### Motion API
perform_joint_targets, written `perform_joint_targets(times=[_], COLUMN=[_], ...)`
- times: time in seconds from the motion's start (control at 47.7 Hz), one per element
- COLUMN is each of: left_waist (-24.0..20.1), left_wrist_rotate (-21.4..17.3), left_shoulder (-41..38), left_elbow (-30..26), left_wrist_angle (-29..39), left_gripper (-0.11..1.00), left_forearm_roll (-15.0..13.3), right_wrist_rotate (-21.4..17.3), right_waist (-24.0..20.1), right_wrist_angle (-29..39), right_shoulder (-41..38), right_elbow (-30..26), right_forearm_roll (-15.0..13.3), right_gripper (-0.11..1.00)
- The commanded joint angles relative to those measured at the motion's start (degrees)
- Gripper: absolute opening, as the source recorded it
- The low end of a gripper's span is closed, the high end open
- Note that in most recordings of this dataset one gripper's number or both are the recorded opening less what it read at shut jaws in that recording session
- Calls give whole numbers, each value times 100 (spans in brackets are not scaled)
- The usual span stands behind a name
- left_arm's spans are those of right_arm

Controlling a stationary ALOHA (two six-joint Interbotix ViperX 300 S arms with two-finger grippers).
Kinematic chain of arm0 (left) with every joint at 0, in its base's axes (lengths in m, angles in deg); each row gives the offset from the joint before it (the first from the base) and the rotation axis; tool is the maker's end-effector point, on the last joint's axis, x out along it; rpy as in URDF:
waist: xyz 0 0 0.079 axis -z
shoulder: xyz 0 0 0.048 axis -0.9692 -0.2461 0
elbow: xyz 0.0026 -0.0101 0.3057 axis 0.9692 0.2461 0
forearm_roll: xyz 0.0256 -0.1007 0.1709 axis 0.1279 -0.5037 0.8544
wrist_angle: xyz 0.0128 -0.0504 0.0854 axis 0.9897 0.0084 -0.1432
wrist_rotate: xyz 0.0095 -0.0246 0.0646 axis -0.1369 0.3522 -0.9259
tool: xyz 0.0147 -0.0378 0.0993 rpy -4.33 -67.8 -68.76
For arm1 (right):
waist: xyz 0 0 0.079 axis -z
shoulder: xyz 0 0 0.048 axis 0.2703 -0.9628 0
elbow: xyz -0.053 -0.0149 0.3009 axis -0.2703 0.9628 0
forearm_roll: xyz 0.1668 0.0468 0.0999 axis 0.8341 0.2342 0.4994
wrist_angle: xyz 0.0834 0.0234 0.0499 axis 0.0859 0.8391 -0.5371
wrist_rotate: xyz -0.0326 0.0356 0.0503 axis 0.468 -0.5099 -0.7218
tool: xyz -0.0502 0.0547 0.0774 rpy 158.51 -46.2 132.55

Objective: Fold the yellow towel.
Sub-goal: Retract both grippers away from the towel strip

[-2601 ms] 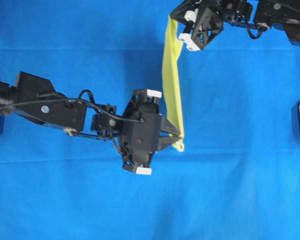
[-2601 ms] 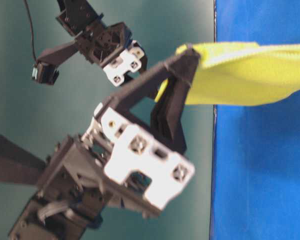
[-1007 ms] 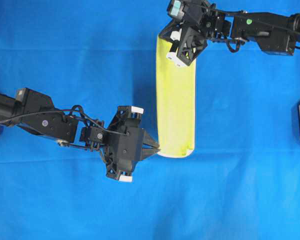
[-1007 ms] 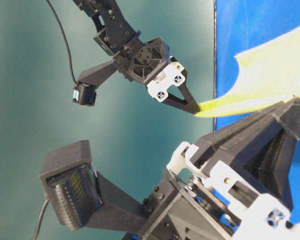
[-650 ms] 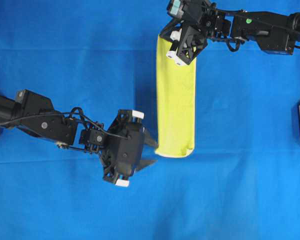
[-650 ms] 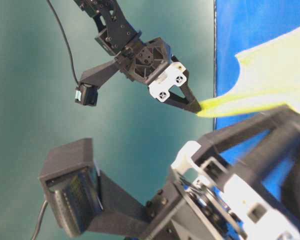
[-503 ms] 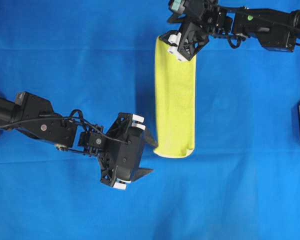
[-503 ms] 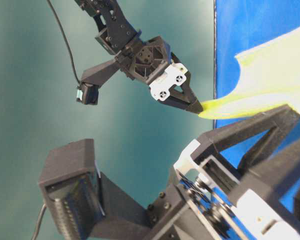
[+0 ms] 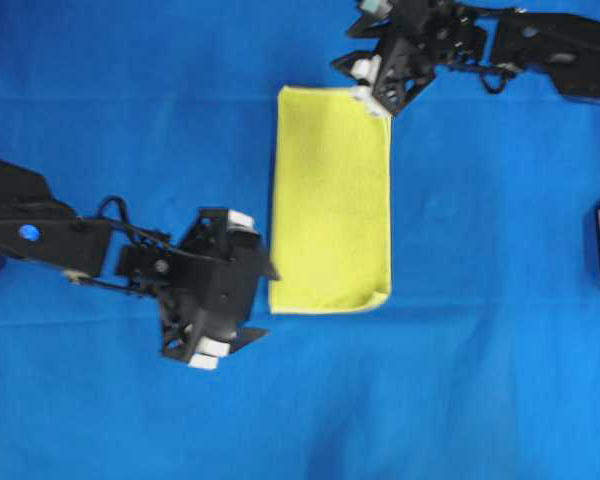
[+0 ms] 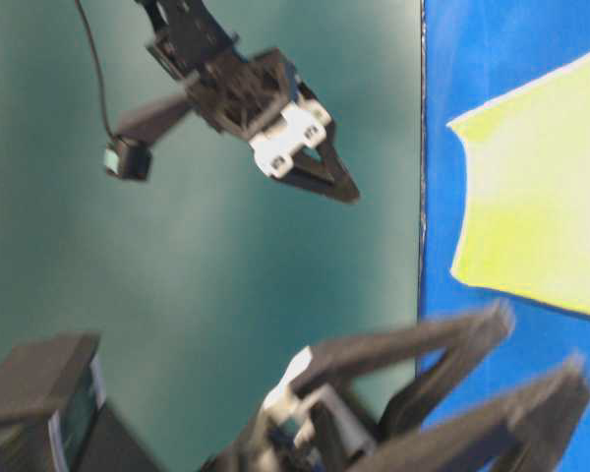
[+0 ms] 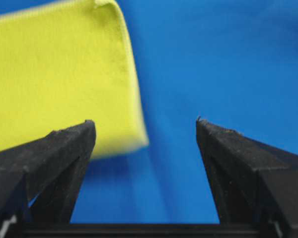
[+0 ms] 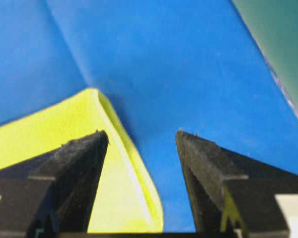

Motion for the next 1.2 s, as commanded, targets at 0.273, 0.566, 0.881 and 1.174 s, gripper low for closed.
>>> perform_joint_targets(times=[0.273,0.566,0.881,1.174], left_waist=[-105,-712,-1318,-1345], left_wrist_rotate=[62,35,88,88], left_shoulder=[1441,3208,4412,4368], left_elbow=[765,1898,2821,2865], left_wrist_angle=[-97,-721,-1151,-1187], left_gripper=[77,72,72,72], left_forearm_roll=[9,9,-9,-9], right_wrist_rotate=[-88,-97,-97,-97], right_waist=[-255,-448,-589,-580], right_wrist_angle=[-246,-721,-1169,-1178], right_shoulder=[1547,2918,3454,3384], right_elbow=[1107,2162,2944,2918], right_forearm_roll=[70,299,677,686], right_gripper=[60,60,60,60])
